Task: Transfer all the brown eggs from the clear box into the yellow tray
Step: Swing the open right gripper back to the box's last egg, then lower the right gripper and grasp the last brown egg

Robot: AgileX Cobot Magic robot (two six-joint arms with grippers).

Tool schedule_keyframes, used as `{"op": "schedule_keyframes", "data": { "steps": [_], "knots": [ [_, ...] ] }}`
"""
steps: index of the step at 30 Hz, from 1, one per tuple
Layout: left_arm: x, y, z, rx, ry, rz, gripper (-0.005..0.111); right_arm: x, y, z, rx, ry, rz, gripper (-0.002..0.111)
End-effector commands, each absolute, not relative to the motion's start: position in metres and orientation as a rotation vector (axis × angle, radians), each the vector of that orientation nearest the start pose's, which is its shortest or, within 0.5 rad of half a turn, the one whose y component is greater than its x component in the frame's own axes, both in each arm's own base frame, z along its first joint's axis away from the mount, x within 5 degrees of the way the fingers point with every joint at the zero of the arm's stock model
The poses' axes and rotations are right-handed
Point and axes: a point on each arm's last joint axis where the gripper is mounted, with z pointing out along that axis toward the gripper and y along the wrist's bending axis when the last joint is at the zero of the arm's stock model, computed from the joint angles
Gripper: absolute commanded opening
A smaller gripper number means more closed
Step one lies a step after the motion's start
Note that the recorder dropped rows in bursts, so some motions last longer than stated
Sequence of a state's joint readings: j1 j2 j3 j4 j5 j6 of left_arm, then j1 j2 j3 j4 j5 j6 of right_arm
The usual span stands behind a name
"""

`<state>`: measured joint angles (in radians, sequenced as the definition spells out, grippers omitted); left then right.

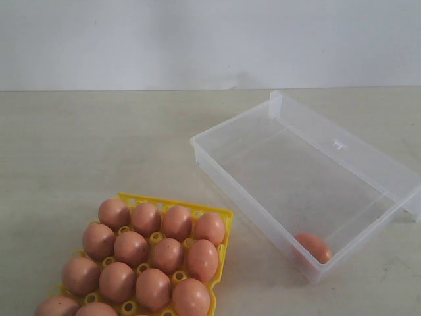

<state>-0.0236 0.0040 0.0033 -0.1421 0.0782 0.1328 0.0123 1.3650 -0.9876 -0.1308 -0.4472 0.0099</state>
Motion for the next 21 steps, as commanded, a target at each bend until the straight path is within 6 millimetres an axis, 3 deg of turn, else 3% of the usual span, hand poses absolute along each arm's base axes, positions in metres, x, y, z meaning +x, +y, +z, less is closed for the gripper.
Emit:
{"op": "schedule_keyframes", "data": {
  "steps": [1,5,7,9,11,14,16,19,21],
  "knots": [
    [0.056,-0.002,0.207,0.011,1.556,-0.041,0.004,0.304,0.020,0.332,-0.019,1.933,-0.014,0.025],
    [0.056,-0.002,0.207,0.011,1.556,-0.041,0.004,0.282,0.031,0.296,-0.070,2.356,-0.272,0.025],
    [0.056,-0.003,0.207,0.015,1.556,-0.045,0.004,0.268,0.048,0.273,-0.328,2.619,-0.268,0.025],
    [0.056,-0.003,0.207,0.027,1.556,-0.057,0.004,0.257,0.067,0.252,-0.640,2.809,-0.125,0.026],
    [0.056,-0.004,0.207,0.035,1.556,-0.065,0.004,0.259,0.080,0.239,-0.879,2.810,-0.022,0.026],
    [0.056,-0.004,0.207,0.037,1.556,-0.067,0.004,0.281,0.091,0.227,-1.060,2.590,-0.037,0.026],
    [0.056,-0.004,0.207,0.037,1.556,-0.067,0.004,0.291,0.094,0.225,-0.996,2.526,-0.038,0.026],
    [0.056,-0.004,0.207,0.037,1.556,-0.067,0.004,0.290,0.093,0.223,-0.739,2.641,0.022,0.026],
    [0.056,-0.004,0.207,0.037,1.556,-0.067,0.004,0.285,0.091,0.221,-0.737,2.711,0.004,0.030]
  ]
}}
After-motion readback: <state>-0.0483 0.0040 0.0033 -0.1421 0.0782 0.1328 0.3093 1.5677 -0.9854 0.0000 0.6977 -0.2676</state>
